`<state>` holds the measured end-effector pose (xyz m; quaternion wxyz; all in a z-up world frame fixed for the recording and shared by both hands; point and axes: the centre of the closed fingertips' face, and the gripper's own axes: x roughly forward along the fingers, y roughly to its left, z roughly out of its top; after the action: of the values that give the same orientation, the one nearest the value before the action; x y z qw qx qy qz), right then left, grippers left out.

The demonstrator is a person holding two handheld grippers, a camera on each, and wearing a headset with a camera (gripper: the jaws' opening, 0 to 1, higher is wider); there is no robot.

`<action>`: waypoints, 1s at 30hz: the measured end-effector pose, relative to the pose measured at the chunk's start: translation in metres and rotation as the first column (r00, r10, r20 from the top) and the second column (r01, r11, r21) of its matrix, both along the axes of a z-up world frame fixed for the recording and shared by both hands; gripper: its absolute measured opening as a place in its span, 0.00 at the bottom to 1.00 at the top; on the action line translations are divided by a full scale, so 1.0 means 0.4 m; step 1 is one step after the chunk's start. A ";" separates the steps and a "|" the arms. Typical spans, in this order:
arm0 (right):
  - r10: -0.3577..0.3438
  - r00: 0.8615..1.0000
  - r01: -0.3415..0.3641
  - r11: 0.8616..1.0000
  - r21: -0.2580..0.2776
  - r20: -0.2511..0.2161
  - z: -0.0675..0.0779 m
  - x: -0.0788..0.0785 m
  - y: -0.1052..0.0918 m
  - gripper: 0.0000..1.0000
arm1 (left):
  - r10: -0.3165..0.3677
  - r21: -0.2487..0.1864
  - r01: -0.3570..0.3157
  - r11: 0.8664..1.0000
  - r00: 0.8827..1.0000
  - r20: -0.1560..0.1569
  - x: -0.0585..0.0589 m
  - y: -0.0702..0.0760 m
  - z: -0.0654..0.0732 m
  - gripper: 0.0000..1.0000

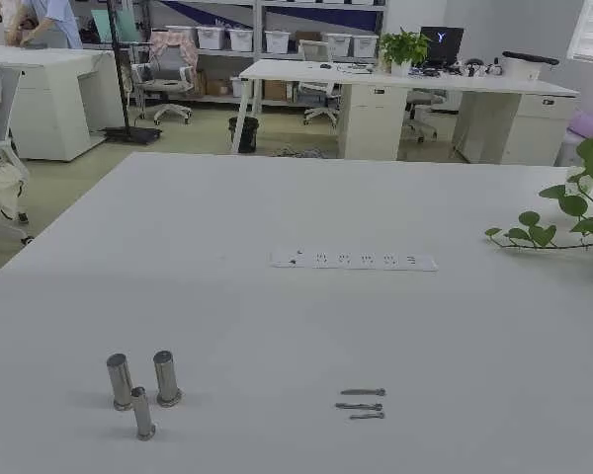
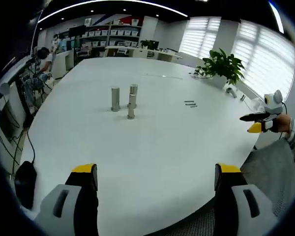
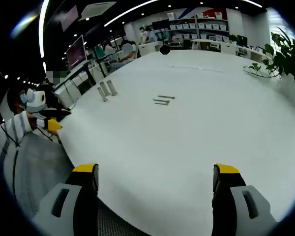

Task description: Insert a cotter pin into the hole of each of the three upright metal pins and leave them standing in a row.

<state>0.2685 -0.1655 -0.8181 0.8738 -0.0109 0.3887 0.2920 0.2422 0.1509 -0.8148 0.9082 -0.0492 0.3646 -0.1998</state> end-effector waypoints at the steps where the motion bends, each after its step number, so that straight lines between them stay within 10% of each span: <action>1: -0.001 1.000 0.001 1.000 -0.001 -0.001 -0.002 -0.002 -0.001 0.98 | 0.000 -0.002 0.000 1.000 1.000 -0.001 -0.001 -0.002 -0.002 1.00; 30: 0.024 1.000 -0.024 1.000 -0.007 -0.012 -0.013 -0.020 0.005 0.99 | 0.016 -0.021 -0.015 1.000 0.999 0.045 0.034 -0.012 0.026 1.00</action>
<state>0.2605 -0.1634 -0.8233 0.8678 -0.0168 0.3948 0.3012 0.2557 0.1461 -0.8045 0.9170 -0.0568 0.3416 -0.1977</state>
